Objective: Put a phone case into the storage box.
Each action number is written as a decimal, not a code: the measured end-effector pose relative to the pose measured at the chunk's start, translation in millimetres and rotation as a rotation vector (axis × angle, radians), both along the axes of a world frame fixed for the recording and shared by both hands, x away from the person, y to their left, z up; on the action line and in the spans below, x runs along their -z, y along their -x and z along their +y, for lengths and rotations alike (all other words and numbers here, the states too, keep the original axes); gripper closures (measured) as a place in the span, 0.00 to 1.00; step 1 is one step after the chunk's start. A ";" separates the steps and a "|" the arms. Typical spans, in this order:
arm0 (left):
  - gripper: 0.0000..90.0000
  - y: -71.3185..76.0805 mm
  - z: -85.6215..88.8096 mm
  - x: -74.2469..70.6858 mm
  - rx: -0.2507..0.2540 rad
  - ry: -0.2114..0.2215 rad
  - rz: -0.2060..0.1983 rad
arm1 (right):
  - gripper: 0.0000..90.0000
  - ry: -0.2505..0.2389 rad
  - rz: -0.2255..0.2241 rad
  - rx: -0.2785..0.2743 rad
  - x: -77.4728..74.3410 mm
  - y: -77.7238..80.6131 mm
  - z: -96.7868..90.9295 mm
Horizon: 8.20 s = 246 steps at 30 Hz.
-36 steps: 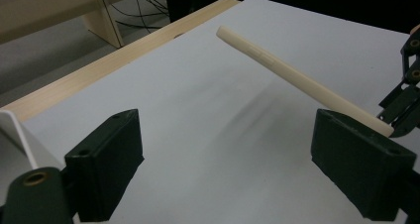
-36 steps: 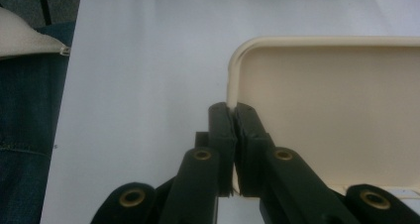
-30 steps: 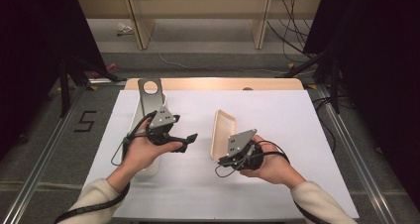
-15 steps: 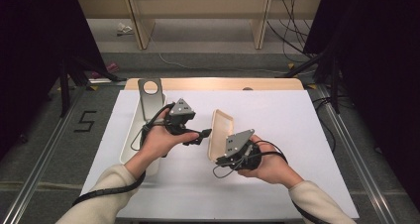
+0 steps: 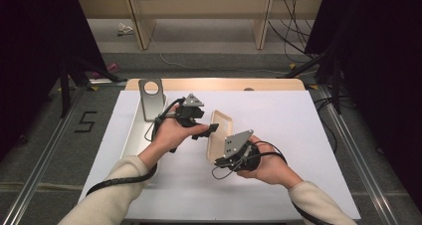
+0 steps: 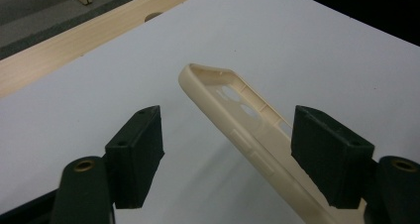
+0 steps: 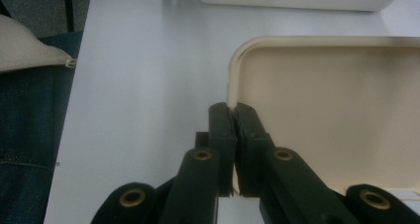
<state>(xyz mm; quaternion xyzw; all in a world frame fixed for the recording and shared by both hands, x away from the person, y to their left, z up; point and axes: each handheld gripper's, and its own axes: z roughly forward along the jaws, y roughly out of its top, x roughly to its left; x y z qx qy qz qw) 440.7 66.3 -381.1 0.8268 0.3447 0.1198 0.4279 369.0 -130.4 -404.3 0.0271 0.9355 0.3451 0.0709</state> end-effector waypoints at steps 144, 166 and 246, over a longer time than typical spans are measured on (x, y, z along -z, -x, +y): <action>0.90 24.2 102.2 -53.1 -0.160 0.253 -0.476 | 0.18 -0.424 -0.033 0.817 4.5 -14.2 -132.3; 0.90 18.6 128.6 -57.3 -0.198 0.239 -0.501 | 0.18 -0.426 -0.031 0.837 5.7 -12.6 -141.1; 0.90 -38.6 167.3 -24.2 -0.362 0.207 -0.448 | 0.18 -0.441 -0.018 0.829 8.1 -13.4 -144.3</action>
